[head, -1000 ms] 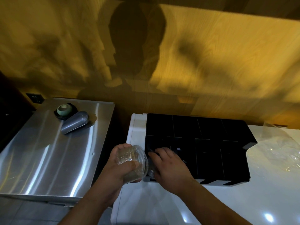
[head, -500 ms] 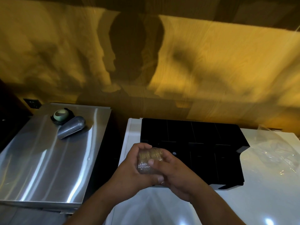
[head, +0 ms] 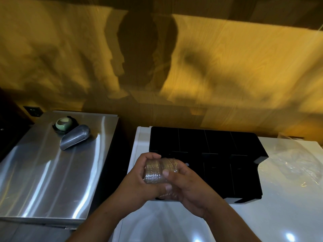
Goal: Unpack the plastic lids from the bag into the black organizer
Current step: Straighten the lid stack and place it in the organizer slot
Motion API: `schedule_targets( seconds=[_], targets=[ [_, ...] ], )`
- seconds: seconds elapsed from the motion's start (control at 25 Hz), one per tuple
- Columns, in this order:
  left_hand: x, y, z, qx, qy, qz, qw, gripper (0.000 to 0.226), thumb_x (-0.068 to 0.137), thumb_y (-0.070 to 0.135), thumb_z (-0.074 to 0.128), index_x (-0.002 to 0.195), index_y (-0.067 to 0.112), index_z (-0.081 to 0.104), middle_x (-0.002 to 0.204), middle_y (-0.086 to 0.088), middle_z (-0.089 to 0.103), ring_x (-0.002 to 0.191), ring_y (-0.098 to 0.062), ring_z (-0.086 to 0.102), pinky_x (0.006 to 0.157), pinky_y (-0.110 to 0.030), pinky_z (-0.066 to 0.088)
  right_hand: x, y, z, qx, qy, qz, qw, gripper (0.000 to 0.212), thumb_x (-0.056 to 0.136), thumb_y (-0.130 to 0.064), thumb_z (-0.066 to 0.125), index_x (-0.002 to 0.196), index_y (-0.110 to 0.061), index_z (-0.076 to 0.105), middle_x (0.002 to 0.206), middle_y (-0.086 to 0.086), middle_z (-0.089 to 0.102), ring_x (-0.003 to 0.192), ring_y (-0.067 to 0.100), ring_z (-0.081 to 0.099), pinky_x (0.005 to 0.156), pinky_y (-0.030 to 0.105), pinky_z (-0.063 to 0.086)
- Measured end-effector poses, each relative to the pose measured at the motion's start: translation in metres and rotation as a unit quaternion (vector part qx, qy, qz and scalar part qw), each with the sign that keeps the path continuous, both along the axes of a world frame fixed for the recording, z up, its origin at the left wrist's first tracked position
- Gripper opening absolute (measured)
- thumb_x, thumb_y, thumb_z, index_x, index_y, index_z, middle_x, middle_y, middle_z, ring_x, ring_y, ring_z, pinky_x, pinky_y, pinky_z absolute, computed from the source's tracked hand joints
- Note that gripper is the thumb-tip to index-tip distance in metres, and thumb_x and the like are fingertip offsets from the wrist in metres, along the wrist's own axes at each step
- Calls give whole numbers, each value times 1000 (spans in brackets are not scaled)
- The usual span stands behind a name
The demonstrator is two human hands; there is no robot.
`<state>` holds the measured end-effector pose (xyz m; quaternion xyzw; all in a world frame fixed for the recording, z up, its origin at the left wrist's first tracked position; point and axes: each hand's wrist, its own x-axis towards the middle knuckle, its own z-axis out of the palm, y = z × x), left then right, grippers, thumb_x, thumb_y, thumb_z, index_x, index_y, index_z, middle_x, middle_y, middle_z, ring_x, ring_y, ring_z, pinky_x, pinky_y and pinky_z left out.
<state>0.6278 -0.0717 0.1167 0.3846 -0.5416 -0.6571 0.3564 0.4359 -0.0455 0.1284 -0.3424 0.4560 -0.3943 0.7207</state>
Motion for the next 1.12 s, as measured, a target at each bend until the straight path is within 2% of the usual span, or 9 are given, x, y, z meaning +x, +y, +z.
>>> schedule_targets(
  seconds=[0.36, 0.56, 0.72, 0.92, 1.12],
  targets=[
    [2, -1, -4, 18, -5, 23, 1000, 74, 61, 29, 96, 123, 47, 61, 114, 8, 75, 107, -24, 76, 74, -32, 64, 2, -2, -8, 3, 2, -15, 1000, 51, 88, -29, 82, 132, -18, 59, 132, 19, 69, 120, 43, 67, 99, 73, 50],
    [5, -4, -6, 24, -8, 53, 998, 69, 59, 39, 94, 120, 49, 62, 110, 10, 75, 107, -25, 75, 77, -35, 66, 0, -4, -12, 11, 5, -20, 1000, 48, 86, -32, 84, 128, -23, 64, 130, 16, 72, 117, 39, 70, 93, 60, 59],
    [5, -7, -10, 42, 1, 64, 997, 69, 59, 37, 94, 120, 46, 63, 112, 3, 75, 106, -31, 75, 78, -40, 66, 2, -6, -14, 18, 2, -13, 1000, 42, 88, -32, 82, 126, -26, 65, 128, 14, 72, 115, 38, 71, 89, 55, 61],
    [3, -7, -10, 19, -15, 51, 998, 72, 59, 35, 92, 122, 50, 59, 106, 13, 74, 101, -21, 76, 72, -31, 65, 10, -11, -17, 29, -9, -15, 999, 50, 93, -33, 77, 137, -18, 57, 135, 17, 68, 121, 41, 67, 102, 69, 50],
    [5, -10, -10, 19, -13, 30, 999, 71, 60, 32, 93, 120, 50, 60, 109, 13, 74, 103, -19, 76, 73, -30, 64, 9, -15, -17, 36, -11, -8, 999, 51, 94, -32, 72, 139, -16, 55, 136, 18, 68, 123, 44, 66, 105, 70, 47]
  ],
)
